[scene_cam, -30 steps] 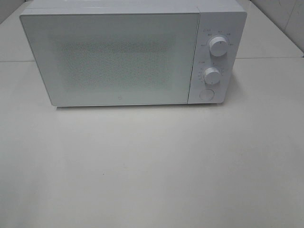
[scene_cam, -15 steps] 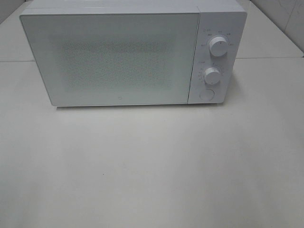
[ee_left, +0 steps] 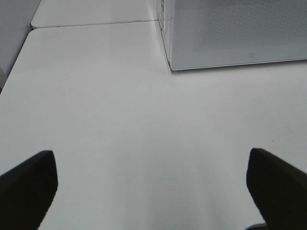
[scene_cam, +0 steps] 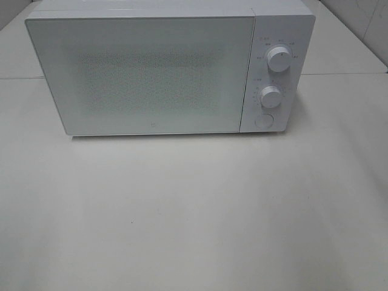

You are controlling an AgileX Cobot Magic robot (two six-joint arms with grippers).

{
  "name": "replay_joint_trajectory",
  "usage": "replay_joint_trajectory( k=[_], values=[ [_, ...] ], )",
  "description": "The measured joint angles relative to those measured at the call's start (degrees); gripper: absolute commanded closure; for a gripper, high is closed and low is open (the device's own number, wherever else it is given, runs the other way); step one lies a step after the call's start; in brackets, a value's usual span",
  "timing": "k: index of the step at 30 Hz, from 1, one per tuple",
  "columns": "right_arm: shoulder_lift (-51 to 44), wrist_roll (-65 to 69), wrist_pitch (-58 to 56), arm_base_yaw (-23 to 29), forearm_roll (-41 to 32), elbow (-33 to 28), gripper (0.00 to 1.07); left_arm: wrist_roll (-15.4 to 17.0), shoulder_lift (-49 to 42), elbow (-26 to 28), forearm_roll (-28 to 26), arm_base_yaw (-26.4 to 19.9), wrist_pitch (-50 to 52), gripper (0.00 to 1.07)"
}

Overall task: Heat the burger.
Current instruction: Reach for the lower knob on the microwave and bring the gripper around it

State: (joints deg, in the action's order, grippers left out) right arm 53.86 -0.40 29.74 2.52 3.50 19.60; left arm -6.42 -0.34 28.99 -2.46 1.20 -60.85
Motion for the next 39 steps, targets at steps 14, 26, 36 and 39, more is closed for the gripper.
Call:
replay_joint_trajectory(
  k=[14,26,36,39],
  values=[
    [24.4,-0.3,32.7,2.3,-1.5,-4.7,0.27,0.0,0.0,0.0,0.0,0.0,0.0,0.01],
    [41.4,-1.7,38.8,18.0,-15.5,-3.4,0.31,0.0,0.0,0.0,0.0,0.0,0.0,0.01],
    [50.3,-1.7,39.2,28.3,-23.9,4.2,0.31,0.0,0.0,0.0,0.0,0.0,0.0,0.01],
    [52.5,-1.8,39.2,29.7,-24.4,6.4,0.31,0.0,0.0,0.0,0.0,0.0,0.0,0.01]
  ],
)
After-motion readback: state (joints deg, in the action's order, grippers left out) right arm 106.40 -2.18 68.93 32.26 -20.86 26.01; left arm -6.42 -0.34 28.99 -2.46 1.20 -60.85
